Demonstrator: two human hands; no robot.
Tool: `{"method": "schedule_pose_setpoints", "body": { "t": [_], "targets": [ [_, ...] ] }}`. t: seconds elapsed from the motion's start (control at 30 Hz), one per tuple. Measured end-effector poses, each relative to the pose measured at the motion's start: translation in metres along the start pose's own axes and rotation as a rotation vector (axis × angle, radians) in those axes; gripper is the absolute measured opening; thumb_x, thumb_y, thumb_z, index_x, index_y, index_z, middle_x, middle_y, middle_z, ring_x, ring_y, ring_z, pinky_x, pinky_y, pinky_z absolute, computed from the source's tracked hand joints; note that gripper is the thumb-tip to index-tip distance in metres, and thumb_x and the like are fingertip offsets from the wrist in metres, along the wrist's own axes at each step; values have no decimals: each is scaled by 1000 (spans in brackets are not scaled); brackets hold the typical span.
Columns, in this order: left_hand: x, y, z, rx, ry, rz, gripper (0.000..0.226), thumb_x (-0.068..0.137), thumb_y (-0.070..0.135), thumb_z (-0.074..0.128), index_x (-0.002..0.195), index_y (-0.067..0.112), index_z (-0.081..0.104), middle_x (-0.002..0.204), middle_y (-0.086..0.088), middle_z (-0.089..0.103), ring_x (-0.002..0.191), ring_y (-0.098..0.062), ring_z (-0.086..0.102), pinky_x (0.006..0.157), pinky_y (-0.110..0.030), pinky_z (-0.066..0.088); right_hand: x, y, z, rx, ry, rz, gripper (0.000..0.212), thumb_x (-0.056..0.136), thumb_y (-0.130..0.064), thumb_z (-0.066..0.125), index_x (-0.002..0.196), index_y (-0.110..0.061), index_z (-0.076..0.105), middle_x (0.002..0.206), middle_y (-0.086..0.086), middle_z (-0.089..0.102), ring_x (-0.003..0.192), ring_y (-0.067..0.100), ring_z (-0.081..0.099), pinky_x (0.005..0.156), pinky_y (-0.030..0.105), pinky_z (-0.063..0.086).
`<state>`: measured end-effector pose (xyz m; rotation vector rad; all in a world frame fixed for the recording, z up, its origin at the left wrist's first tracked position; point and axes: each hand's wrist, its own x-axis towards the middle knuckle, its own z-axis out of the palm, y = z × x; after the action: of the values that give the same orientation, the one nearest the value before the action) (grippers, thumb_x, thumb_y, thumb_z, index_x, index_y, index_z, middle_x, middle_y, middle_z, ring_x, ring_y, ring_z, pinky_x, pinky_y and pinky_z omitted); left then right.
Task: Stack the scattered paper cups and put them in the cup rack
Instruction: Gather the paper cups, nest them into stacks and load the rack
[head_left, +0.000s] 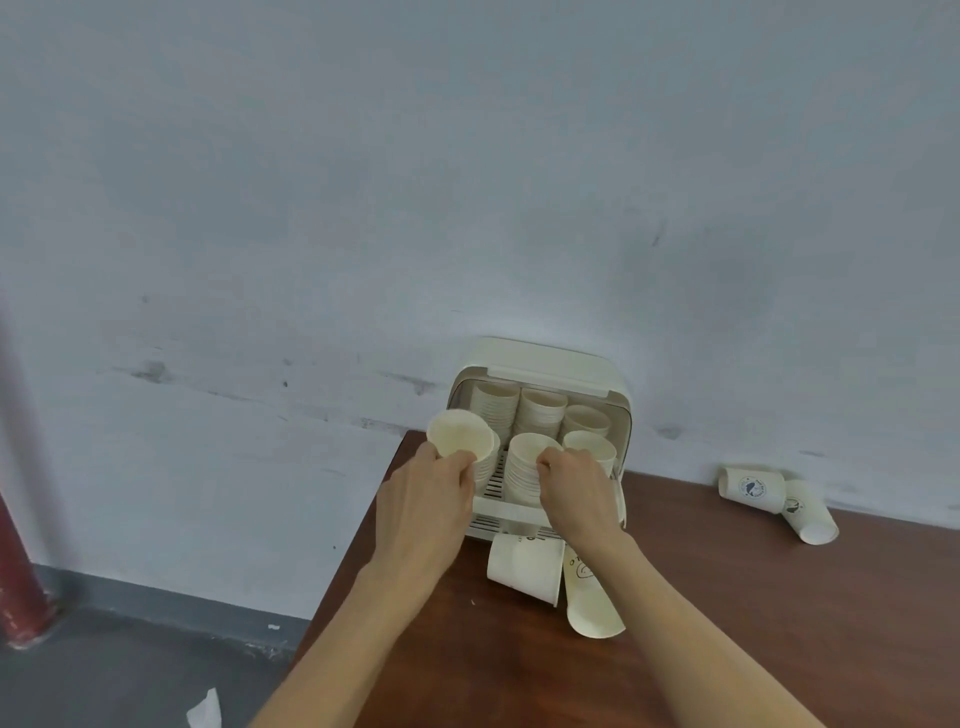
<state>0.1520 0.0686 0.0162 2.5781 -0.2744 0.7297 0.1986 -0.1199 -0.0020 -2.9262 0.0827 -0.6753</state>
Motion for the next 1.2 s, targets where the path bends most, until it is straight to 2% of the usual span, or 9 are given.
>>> {"method": "schedule_pose_setpoints", "body": {
  "t": [0.27, 0.53, 0.7, 0.87, 1.07, 1.13, 1.2],
  "targets": [
    [59, 12, -7, 22, 72, 51, 31, 101, 31, 39, 113, 20, 66, 100, -7, 58, 83, -27, 59, 60, -31, 39, -1, 3, 8, 26, 28, 15, 23, 93, -10, 45, 94, -15, 68, 85, 2, 65, 84, 21, 53, 66, 38, 49],
    [66, 5, 29, 45, -4, 72, 29, 102, 28, 34, 108, 14, 59, 96, -6, 54, 78, -24, 56, 60, -31, 42, -1, 6, 9, 44, 24, -2, 26, 96, -13, 42, 98, -15, 68, 88, 2, 66, 86, 21, 52, 68, 36, 48],
    [62, -1, 46, 112, -93, 81, 24, 101, 18, 36, 114, 18, 56, 98, -4, 55, 83, -27, 60, 61, -31, 39, -1, 7, 10, 50, 18, -9, 26, 97, -15, 43, 101, -16, 68, 91, 2, 66, 89, 21, 53, 72, 37, 49],
    [62, -2, 51, 169, -199, 65, 29, 93, 6, 40, 115, 19, 54, 105, -5, 56, 92, -28, 60, 64, -33, 39, -2, 6, 7, 39, 11, -15, 25, 98, -16, 43, 102, -16, 67, 91, 2, 66, 89, 21, 52, 72, 35, 49],
    [57, 3, 54, 232, -291, 58, 33, 90, 4, 45, 120, 15, 50, 111, -8, 57, 97, -28, 61, 67, -32, 39, -5, 5, 3, 51, 1, -2, 23, 96, -13, 45, 95, -15, 68, 89, 2, 65, 88, 21, 52, 70, 35, 48],
    [55, 5, 55, 235, -304, 51, 35, 90, 6, 47, 124, 15, 49, 113, -9, 57, 99, -29, 61, 70, -33, 42, -5, 3, 0, 41, -5, -6, 23, 95, -12, 45, 85, -15, 66, 86, 3, 64, 85, 22, 52, 68, 35, 47],
    [53, 5, 55, 232, -309, 44, 37, 91, 6, 47, 127, 15, 47, 115, -9, 57, 99, -29, 61, 72, -34, 44, -7, 2, -3, 26, -27, -4, 25, 94, -11, 45, 72, -15, 56, 82, 4, 62, 83, 22, 51, 64, 34, 43]
  ]
}}
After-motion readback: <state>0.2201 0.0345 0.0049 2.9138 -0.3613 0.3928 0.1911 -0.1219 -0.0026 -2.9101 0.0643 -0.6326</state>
